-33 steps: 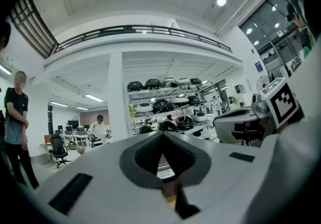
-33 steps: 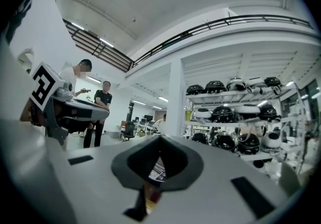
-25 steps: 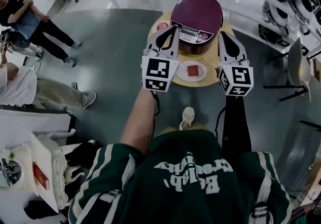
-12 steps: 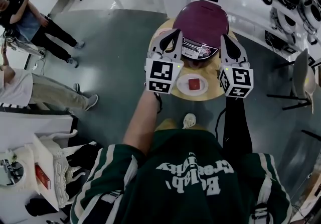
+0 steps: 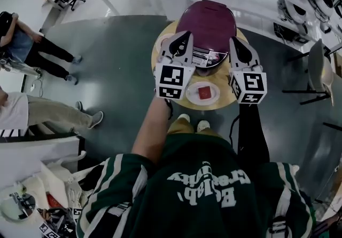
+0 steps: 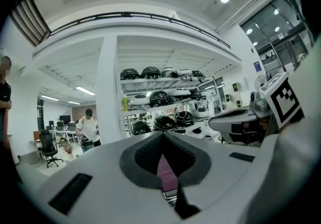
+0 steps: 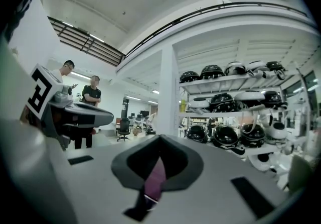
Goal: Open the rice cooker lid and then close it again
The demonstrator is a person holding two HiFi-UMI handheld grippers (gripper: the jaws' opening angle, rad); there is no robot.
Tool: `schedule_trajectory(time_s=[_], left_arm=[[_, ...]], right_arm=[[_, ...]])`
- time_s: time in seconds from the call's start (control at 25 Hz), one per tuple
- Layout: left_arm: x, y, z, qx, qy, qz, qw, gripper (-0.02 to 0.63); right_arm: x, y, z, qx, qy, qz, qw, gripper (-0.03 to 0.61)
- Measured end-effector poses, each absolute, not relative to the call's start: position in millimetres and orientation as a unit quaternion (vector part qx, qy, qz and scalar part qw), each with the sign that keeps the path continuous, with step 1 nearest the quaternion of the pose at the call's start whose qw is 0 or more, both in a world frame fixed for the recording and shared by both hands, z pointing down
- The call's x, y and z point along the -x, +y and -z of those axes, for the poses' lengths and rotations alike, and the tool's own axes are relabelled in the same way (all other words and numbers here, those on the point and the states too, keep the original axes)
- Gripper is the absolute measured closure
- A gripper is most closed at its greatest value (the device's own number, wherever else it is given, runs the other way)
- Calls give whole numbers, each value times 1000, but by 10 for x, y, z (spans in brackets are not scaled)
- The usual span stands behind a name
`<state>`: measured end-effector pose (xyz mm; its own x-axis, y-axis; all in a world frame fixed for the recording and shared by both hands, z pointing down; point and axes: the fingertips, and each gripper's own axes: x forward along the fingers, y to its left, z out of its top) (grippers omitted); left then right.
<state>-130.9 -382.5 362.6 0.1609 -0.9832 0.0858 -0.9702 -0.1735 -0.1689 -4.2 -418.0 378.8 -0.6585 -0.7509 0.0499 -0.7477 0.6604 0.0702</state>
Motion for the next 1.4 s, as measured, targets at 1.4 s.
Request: schedule_trajectory(time_s=[1.4], left_arm=[[1467, -4190, -4739, 848, 511, 132, -47, 614]], right_arm=[[804, -4198, -4962, -440, -878, -69, 173, 575]])
